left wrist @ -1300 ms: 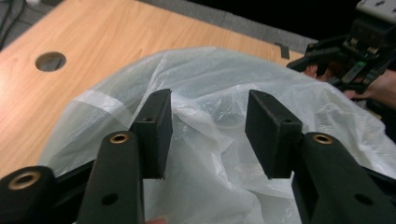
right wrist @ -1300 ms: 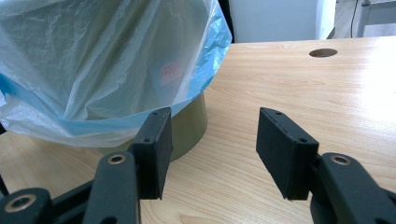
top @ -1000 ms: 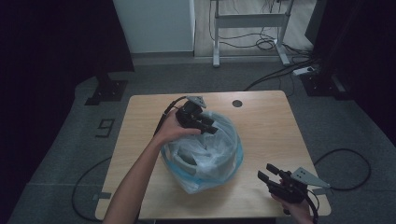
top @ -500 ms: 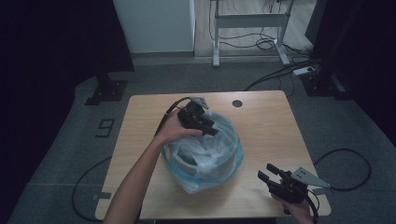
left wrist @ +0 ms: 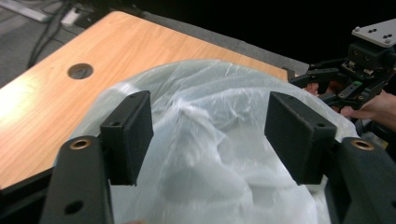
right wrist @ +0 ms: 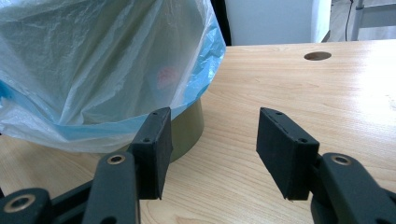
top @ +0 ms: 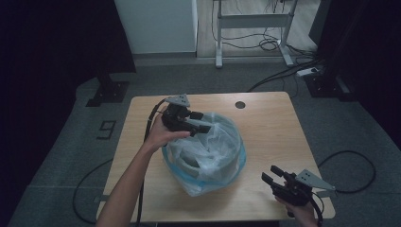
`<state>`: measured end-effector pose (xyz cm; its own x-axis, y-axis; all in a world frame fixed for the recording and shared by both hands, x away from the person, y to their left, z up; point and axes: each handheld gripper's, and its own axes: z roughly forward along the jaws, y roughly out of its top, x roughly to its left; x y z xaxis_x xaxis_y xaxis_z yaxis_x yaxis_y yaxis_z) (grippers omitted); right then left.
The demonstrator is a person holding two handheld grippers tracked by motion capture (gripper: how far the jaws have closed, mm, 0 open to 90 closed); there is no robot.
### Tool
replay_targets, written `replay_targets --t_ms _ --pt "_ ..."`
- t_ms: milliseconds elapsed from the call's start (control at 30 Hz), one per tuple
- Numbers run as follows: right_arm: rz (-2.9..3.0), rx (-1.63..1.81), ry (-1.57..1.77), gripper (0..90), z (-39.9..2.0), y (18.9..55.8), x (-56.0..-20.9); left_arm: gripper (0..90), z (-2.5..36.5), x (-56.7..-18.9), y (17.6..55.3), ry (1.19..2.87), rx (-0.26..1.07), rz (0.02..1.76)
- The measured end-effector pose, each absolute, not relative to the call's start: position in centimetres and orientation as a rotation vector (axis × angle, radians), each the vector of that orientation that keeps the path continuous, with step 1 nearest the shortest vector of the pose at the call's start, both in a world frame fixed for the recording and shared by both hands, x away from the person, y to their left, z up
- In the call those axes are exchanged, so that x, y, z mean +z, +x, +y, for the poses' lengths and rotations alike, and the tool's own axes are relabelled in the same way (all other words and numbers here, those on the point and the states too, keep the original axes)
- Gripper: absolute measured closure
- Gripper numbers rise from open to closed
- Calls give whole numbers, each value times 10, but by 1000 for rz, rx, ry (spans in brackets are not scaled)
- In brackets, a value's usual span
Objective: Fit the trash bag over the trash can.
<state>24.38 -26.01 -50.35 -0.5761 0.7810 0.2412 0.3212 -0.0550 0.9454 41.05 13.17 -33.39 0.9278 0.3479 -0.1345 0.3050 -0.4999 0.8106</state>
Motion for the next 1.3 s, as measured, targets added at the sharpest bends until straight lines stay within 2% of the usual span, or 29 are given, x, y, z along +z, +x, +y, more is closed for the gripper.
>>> replay_targets --t_ms 333,667,1033,1300 --pt "1859 1654 1164 444 -258 244 -504 274 171 -338 381 2068 117 484" --pt "1859 1633 1156 441 -258 244 -504 272 207 -346 345 2012 186 511" --pt "1861 1609 1162 436 -259 244 -505 273 251 -377 308 1961 233 603" --pt "1862 1598 1174 435 -260 246 -507 273 275 -403 297 1970 231 676"
